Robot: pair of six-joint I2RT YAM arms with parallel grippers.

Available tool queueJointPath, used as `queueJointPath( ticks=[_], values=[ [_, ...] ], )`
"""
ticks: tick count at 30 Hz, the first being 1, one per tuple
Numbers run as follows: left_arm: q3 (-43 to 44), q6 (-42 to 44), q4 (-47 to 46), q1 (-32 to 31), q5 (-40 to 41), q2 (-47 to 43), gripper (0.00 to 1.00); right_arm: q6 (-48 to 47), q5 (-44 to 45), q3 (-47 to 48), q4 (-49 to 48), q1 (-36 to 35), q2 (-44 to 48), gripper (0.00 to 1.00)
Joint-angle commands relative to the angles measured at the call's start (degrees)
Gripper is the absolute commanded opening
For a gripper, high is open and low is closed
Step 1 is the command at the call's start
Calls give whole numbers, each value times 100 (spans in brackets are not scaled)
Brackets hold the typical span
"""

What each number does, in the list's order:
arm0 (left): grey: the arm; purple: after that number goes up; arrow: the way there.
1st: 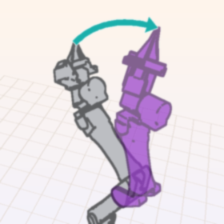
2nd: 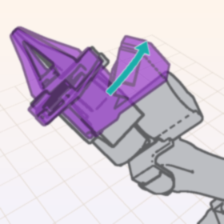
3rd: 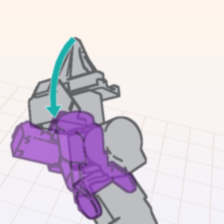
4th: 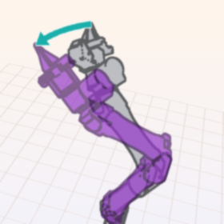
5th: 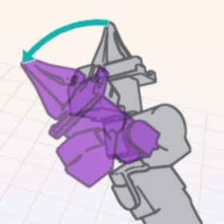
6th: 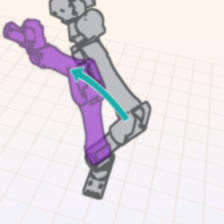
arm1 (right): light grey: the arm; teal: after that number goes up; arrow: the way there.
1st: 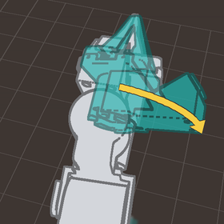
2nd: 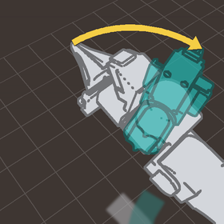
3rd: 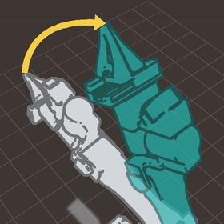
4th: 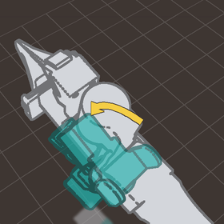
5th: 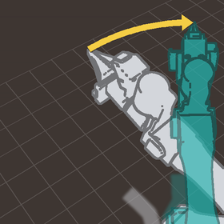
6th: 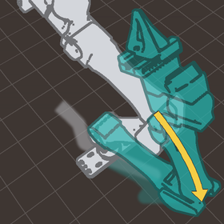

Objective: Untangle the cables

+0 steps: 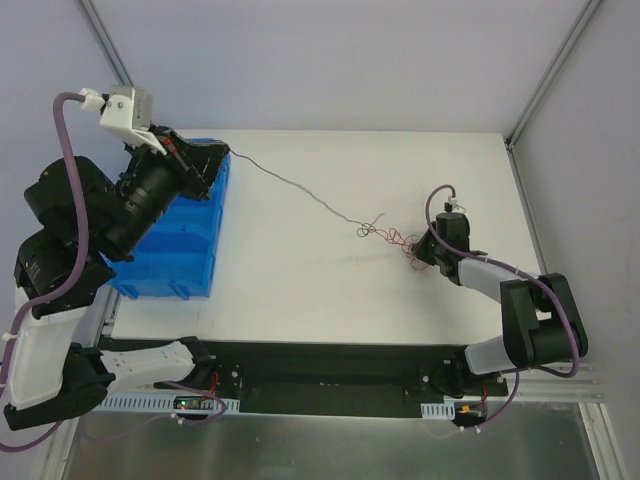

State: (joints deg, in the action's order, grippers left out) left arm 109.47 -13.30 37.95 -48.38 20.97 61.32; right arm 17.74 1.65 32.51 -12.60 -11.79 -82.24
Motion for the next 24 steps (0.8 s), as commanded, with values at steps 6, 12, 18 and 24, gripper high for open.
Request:
queueJointPath(
  ticks=[6,12,18,24],
  values=[
    [-944,-410,221,100,-260,425,0,-51,-402,-122,-102,133,94,1],
    [-1944,-937,134,294,-935,723,0,-86,-472,-131,-129,142,138,1],
    [-3193,-1087,-332,312,-1788,1566,0,-69,-534,-166,-181,142,138,1],
    [-3696,-877,-543,329,-2088,2147,14,-69,-622,-114,-181,142,85,1]
  ],
)
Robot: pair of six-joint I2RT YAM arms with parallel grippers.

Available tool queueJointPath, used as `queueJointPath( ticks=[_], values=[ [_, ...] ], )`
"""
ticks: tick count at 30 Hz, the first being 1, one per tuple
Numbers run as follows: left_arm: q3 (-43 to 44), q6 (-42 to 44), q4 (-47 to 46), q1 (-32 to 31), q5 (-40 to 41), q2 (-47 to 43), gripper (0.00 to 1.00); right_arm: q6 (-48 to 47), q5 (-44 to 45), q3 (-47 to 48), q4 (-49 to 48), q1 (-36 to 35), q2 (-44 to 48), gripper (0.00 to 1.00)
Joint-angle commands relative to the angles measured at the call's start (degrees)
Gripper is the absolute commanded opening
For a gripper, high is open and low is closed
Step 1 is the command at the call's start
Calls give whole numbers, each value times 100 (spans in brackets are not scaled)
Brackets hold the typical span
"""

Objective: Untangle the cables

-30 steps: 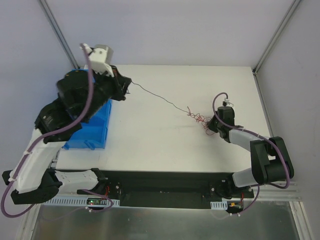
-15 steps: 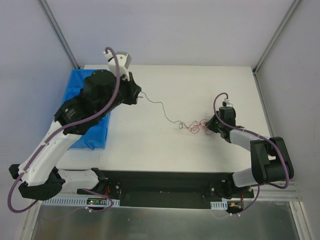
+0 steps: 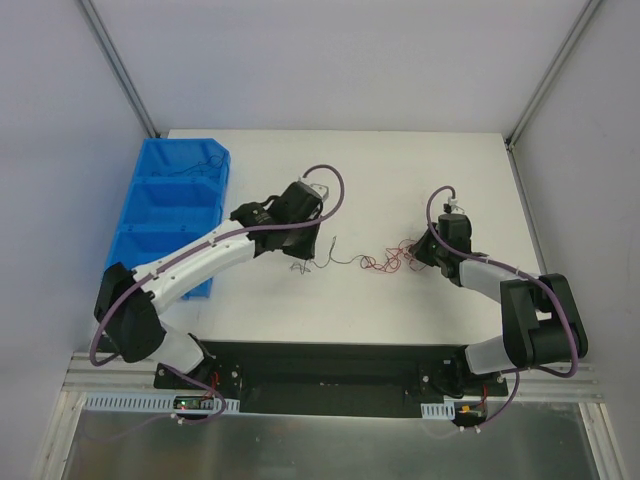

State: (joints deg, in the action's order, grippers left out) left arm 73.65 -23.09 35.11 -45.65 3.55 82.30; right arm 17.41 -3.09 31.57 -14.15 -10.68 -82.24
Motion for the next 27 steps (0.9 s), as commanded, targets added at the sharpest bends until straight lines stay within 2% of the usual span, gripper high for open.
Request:
queueJointPath(
  ticks=[1,3,5,7,12,14,18,23,27],
  values=[
    [-122,295,-268,65,-503,75,23,-27,-139,-20,-17,39,85,1],
    [-88,498,-286,74,-496,23,46,-18,-121,-28,-9,39,76,1],
    [18,639,-295,108,-522,-30,65,-9,-174,-11,-17,48,50,1],
    [97,709,-390,135,-723,-21,74,-1,-218,16,-26,48,32,1],
    [500,928,-962,162,-2084,732,74,-1,-297,59,-17,48,-55,1],
    [843,1165,-1006,162,-2717,1216,70,-9,-288,60,17,66,-56,1],
    [1352,1412,-1217,170,-3193,2059,58,-9,-297,33,35,136,32,0],
    [1828,1746,-1278,188,-3037,2860,63,-1,-341,24,35,206,50,1],
    [1671,2141,-1577,179,-2685,3090,66,8,-420,33,44,241,32,1]
  ],
)
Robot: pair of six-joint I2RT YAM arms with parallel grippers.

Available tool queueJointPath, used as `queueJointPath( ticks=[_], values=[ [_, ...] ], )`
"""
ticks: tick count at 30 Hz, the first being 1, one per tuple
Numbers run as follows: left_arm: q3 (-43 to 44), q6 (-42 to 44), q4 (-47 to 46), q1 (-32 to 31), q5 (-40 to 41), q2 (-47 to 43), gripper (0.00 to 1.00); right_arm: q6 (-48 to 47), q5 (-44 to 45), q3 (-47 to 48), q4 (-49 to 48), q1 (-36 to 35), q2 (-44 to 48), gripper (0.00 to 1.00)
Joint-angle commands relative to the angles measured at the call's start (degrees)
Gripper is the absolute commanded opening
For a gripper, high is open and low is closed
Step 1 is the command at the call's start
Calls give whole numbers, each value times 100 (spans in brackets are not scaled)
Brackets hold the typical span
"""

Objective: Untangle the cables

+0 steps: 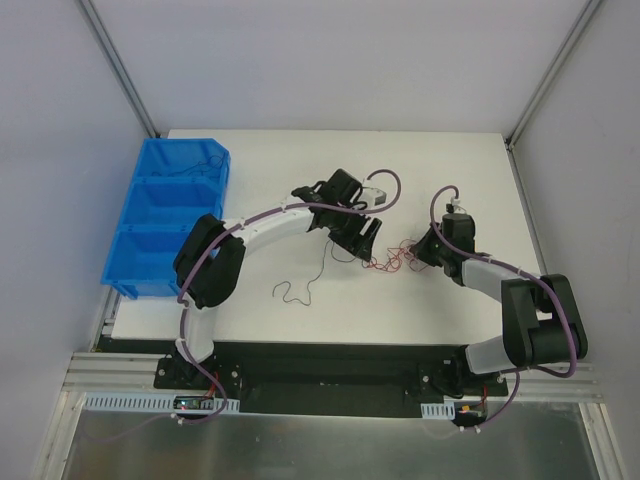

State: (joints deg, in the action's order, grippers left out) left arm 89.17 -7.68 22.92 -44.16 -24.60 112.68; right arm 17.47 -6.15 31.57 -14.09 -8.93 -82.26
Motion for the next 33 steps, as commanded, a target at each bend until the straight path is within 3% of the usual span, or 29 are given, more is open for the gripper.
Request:
queueJointPath(
  ticks=[1,5,11,16,24,33],
  values=[
    [32,714,-463,30,140,69,66,-7,-132,33,29,67,34,1],
    [-197,1259,-727,30,-53,183,65,-7,-193,60,37,75,8,1],
    [-172,1559,-780,30,78,517,51,2,-228,51,29,102,-9,1],
    [-172,1586,-806,31,-1,684,50,28,-281,60,3,93,-53,1],
    [-505,1331,-999,-40,587,729,32,63,-421,95,-85,102,-176,1],
    [-620,1050,-1580,-163,316,737,28,54,-527,60,-191,102,-159,1]
  ],
)
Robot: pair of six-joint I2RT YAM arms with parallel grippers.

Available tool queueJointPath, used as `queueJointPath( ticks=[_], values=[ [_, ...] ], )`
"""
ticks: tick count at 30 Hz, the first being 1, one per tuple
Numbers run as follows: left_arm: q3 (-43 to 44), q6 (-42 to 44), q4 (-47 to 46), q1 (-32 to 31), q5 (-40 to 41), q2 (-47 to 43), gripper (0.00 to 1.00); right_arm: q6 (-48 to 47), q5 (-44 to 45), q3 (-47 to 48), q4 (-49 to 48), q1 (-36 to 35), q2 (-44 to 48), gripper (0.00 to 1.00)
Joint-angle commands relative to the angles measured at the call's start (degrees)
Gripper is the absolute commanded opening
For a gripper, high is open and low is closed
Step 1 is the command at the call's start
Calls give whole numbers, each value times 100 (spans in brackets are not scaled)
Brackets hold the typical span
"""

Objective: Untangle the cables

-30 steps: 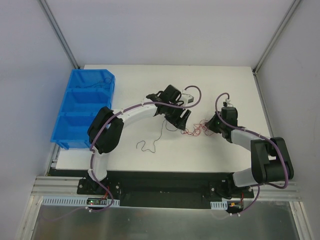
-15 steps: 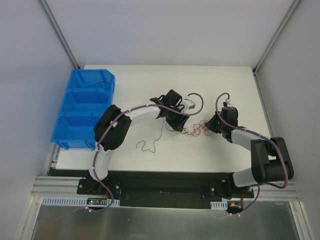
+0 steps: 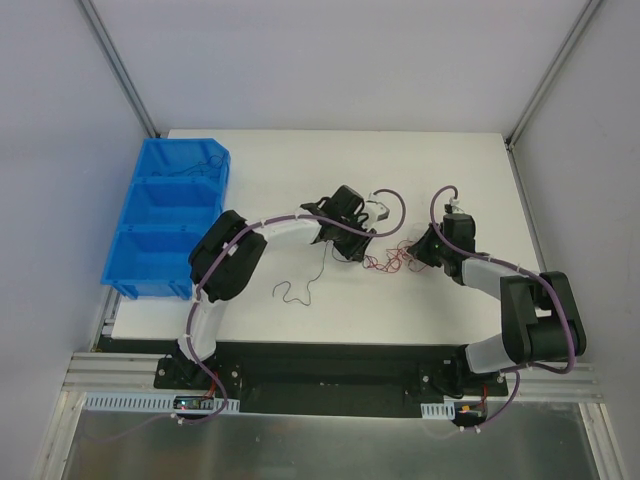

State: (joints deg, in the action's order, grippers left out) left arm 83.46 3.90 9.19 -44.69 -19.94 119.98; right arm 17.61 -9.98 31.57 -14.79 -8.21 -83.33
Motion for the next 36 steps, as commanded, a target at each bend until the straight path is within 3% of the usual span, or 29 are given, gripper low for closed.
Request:
queueJointPath(
  ticks=[1,9,17,24,28,36],
  values=[
    [-32,-126,-198,-102,-254,16,27,32,-127,42,-130,30,-43,1],
    [-453,-240,-234,-110,-151,-545,0,41,-84,33,-121,21,1,1],
    [-1322,-1251,-58,-110,1800,-1932,0,85,505,-283,-288,30,466,1],
    [-2061,-1445,-49,-110,1371,-3550,0,199,1383,-362,28,12,686,1],
    [-2159,-1629,126,-75,1650,-4201,0,235,1797,-397,283,12,871,1],
    [-1913,-2788,724,1048,1389,-4668,0,164,2140,-696,222,21,1442,1]
  ],
)
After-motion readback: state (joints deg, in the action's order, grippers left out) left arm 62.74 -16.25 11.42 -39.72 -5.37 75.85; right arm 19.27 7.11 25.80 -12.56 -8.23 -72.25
